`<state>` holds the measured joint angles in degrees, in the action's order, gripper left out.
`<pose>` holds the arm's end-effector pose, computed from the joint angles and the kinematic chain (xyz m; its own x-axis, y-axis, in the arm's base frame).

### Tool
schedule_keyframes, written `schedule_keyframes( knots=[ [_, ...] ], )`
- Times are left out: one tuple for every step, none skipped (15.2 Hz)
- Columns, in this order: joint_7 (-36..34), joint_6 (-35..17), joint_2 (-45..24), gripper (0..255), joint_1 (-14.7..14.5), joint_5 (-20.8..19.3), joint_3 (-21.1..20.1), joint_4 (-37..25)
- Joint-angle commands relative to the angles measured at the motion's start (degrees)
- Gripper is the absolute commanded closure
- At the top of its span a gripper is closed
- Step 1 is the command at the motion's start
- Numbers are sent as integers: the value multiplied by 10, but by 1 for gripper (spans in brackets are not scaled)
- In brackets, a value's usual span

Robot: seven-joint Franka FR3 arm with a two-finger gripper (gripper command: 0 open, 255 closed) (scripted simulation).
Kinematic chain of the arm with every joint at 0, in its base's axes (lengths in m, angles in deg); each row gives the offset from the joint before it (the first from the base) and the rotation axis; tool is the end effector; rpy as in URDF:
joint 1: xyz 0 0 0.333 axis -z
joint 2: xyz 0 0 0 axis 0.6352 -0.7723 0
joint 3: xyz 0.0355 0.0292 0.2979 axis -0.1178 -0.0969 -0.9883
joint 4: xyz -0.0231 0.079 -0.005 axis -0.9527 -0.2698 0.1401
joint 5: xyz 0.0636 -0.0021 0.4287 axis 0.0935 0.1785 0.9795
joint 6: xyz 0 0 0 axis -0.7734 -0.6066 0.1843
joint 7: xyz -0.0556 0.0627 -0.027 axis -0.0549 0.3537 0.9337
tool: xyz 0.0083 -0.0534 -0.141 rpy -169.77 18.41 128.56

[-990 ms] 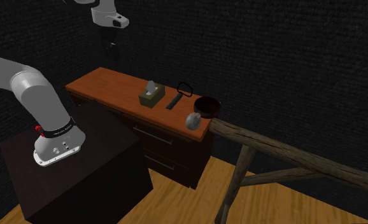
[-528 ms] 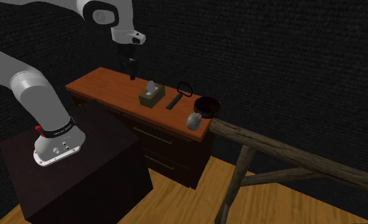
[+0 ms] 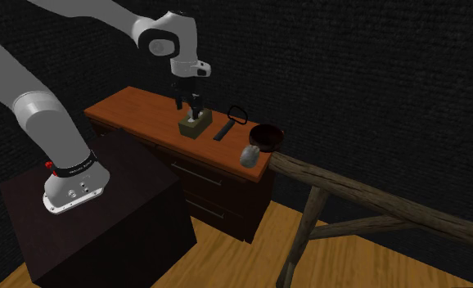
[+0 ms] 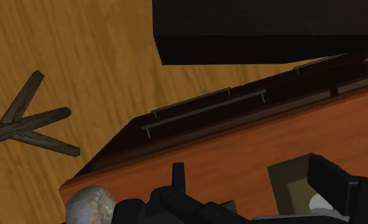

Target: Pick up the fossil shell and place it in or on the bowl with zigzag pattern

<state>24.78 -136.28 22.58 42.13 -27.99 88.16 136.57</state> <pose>0.4288 -0.1921 0.2850 0.9956 0.0344 -0.0874 0.0307 -0.9986 -0.0437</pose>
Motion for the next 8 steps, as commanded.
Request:
schedule_keyframes(
  knots=[
    [31, -33, -43, 0, 0, 6, 13, -13],
    [48, -47, -66, 0, 0, 11, 20, -23],
    [65, -60, -89, 0, 1, 18, 25, -33],
    [82, -73, -113, 0, 2, 26, 29, -44],
    [99, -85, -136, 0, 3, 35, 33, -56],
    [117, -96, -160, 0, 5, 44, 35, -69],
    [135, -106, -184, 0, 8, 55, 37, -83],
    [152, -115, -208, 0, 12, 66, 37, -97]
  ],
)
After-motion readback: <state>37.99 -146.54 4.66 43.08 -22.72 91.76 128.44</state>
